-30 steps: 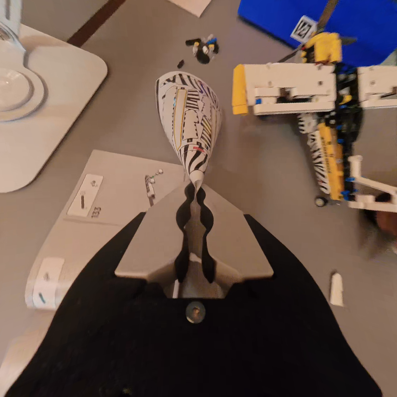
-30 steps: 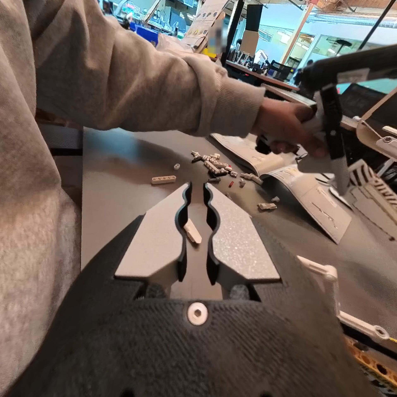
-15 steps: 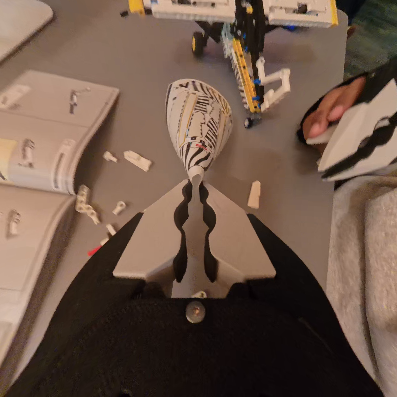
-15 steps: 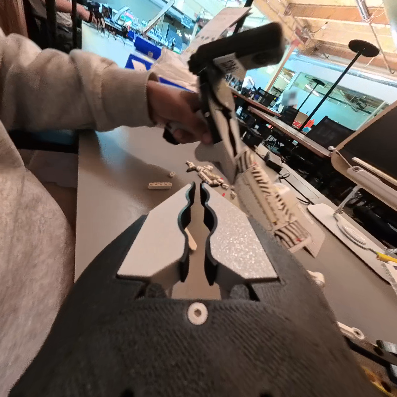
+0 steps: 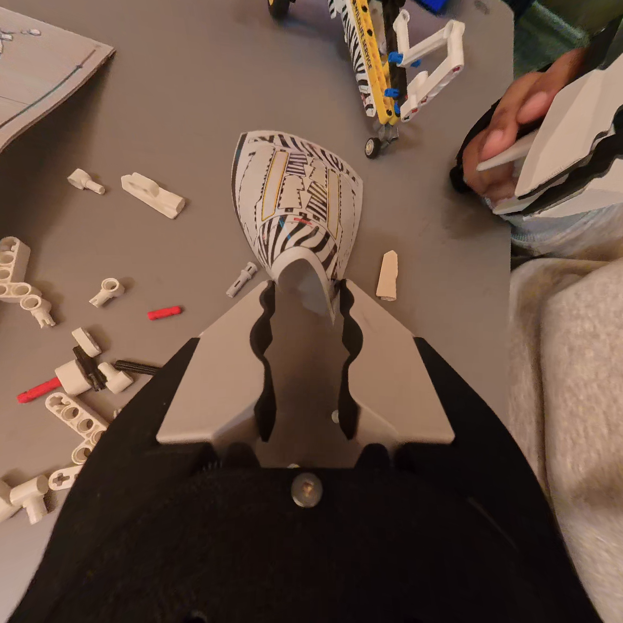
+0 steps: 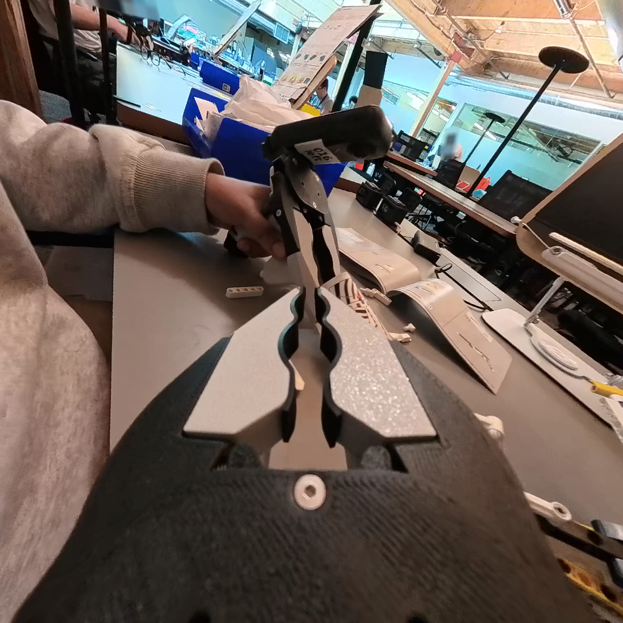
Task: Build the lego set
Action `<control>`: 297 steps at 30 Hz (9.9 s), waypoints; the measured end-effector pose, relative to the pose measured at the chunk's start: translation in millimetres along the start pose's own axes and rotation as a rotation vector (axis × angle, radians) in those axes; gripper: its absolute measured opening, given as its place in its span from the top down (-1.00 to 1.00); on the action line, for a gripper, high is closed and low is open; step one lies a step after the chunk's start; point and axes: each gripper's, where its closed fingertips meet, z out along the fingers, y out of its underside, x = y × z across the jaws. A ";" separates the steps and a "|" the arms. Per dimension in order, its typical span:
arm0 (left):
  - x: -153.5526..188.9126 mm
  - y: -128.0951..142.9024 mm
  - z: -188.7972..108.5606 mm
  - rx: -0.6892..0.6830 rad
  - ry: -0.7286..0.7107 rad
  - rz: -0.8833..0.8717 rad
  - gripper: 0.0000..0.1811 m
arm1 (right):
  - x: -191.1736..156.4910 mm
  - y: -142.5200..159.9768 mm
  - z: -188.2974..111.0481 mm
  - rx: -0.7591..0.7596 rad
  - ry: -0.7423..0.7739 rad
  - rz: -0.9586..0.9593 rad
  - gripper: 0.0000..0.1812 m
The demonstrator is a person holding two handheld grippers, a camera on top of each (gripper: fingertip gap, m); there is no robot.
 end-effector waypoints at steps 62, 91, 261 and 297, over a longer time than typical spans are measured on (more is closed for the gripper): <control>-21.8 -41.8 -39.2 0.357 -0.121 -0.017 0.40 | 22.5 -5.1 -6.2 0.074 0.016 0.188 0.95; -23.4 -41.1 -40.2 0.361 -0.142 -0.007 0.45 | 11.1 -2.1 -3.1 0.050 0.005 0.064 0.98; 155.6 -125.9 -96.7 0.614 0.694 -0.026 1.00 | 44.7 -124.5 -32.7 0.060 0.202 -0.321 0.39; 153.9 -112.2 -80.8 0.488 0.726 -0.045 0.97 | 15.3 -85.0 -21.7 -0.039 -0.214 -0.058 0.79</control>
